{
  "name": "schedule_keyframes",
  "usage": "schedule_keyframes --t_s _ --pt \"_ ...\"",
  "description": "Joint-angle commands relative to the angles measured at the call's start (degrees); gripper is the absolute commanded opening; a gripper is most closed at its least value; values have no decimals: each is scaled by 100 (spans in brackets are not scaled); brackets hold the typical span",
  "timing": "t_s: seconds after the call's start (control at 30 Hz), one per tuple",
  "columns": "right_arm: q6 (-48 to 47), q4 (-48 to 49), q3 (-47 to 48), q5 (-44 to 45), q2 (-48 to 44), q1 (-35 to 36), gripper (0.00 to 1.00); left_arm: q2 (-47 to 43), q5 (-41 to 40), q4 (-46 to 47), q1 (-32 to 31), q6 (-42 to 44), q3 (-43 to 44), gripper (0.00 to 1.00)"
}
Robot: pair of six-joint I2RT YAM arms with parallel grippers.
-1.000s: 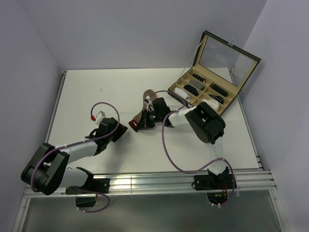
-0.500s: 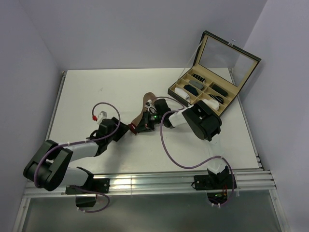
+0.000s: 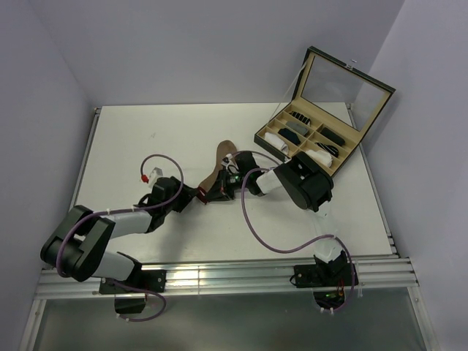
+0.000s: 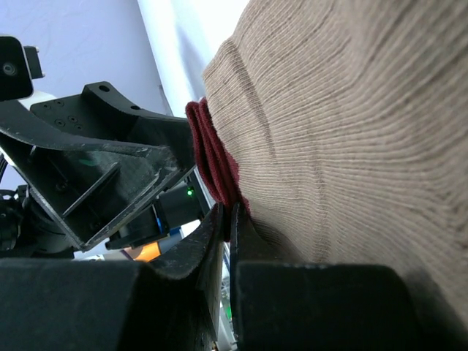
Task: Roll the socks
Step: Roll the sock at the center of the board.
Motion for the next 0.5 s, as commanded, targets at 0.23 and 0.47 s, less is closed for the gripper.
schedule_keyframes --t_s 0.23,0.47 --pt "139 160 -114 -39 162 -38 0 540 -219 -682 -29 -106 160 46" --pt "166 196 -114 -48 179 -38 0 715 -255 -770 -29 -71 221 36"
